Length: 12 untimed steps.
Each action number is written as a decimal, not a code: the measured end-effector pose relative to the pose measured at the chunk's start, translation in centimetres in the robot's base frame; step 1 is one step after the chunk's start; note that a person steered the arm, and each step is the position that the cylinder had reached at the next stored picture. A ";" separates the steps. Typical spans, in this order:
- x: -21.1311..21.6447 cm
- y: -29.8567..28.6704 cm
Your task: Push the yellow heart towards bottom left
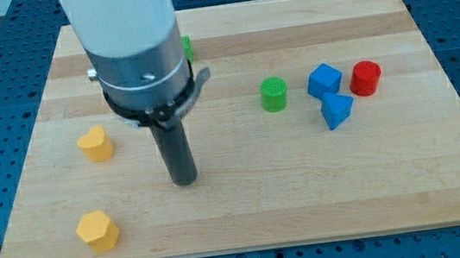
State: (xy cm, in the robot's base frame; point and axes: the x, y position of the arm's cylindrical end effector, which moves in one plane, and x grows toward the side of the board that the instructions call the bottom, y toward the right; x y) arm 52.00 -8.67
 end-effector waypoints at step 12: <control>-9.6 -5.4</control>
State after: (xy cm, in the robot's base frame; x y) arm 42.41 -14.10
